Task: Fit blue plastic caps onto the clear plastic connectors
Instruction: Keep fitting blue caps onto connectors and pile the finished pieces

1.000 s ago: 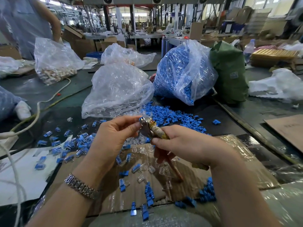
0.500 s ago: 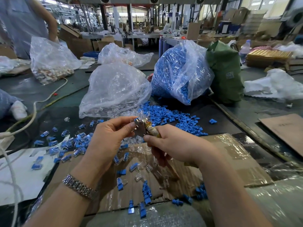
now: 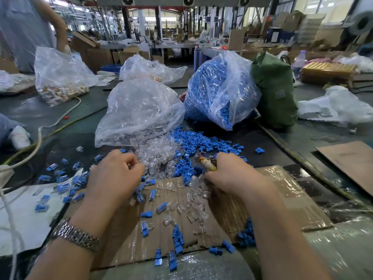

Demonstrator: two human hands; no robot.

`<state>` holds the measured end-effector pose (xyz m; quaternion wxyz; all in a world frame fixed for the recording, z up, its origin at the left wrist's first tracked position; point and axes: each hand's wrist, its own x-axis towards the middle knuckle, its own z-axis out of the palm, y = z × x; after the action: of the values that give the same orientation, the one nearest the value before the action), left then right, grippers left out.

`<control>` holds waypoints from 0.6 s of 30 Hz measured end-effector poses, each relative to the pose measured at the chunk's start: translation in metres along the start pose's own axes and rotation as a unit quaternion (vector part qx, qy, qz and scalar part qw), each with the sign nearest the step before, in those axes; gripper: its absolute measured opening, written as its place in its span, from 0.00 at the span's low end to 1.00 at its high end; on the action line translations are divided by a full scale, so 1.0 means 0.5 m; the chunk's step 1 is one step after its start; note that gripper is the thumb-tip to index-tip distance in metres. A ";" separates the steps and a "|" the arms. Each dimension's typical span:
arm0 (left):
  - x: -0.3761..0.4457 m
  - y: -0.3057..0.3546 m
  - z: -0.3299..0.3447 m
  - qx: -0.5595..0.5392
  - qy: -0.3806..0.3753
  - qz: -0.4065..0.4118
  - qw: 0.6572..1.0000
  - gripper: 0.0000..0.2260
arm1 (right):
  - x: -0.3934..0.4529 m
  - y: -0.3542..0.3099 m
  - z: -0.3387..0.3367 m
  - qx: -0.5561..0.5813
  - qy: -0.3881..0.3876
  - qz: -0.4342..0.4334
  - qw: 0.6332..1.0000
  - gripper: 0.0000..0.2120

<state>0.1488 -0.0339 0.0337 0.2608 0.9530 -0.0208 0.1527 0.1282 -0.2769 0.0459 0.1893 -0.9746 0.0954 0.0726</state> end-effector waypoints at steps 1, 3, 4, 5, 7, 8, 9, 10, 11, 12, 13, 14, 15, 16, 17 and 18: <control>-0.001 0.003 -0.002 0.043 -0.003 -0.003 0.999 0.12 | 0.001 0.001 0.003 -0.014 -0.002 0.013 1.000 0.12; -0.005 0.008 -0.002 0.097 -0.026 -0.002 0.995 0.10 | 0.001 -0.001 0.004 -0.038 -0.013 0.034 0.999 0.11; -0.008 0.013 0.002 0.107 -0.035 0.009 0.994 0.08 | 0.001 -0.002 0.004 -0.047 -0.018 0.042 0.998 0.11; -0.012 0.017 0.006 0.103 -0.038 0.029 0.993 0.06 | 0.000 -0.004 0.004 -0.057 -0.021 0.047 0.997 0.12; -0.021 0.027 0.017 0.057 -0.037 0.082 0.994 0.02 | -0.001 -0.004 0.004 -0.079 -0.022 0.055 0.995 0.14; -0.025 0.033 0.023 0.031 -0.043 0.107 0.993 0.02 | -0.002 -0.004 0.003 -0.088 -0.019 0.058 0.994 0.16; -0.028 0.038 0.029 0.012 -0.056 0.128 0.990 0.02 | -0.004 -0.005 0.004 -0.094 -0.009 0.056 0.994 0.18; -0.030 0.043 0.036 0.004 -0.074 0.146 0.986 0.05 | -0.005 -0.007 0.004 -0.095 0.009 0.049 0.994 0.21; -0.031 0.046 0.044 0.007 -0.092 0.163 0.982 0.08 | -0.007 -0.012 0.005 -0.087 0.035 0.029 0.995 0.22; -0.032 0.050 0.052 0.019 -0.108 0.177 0.978 0.12 | -0.008 -0.019 0.006 -0.071 0.060 -0.005 0.996 0.22; -0.032 0.053 0.060 0.033 -0.120 0.188 0.974 0.15 | -0.010 -0.029 0.007 -0.049 0.072 -0.049 0.995 0.21; -0.031 0.055 0.066 0.044 -0.128 0.197 0.971 0.16 | -0.011 -0.038 0.009 -0.029 0.065 -0.090 0.993 0.20; -0.030 0.057 0.072 0.052 -0.134 0.203 0.969 0.16 | -0.013 -0.047 0.013 -0.021 0.047 -0.119 0.992 0.18; -0.028 0.058 0.077 0.060 -0.136 0.207 0.967 0.15 | -0.014 -0.056 0.019 -0.031 0.026 -0.135 0.990 0.17; -0.027 0.058 0.081 0.069 -0.136 0.207 0.966 0.13 | -0.014 -0.062 0.026 -0.052 0.011 -0.142 0.988 0.15; -0.025 0.058 0.083 0.073 -0.134 0.205 0.967 0.12 | -0.012 -0.066 0.033 -0.071 0.008 -0.145 0.987 0.13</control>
<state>0.1452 -0.0803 0.0100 0.1484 0.9567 -0.2390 0.0749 0.1277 -0.2396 0.0438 0.1271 -0.9897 -0.0506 0.0432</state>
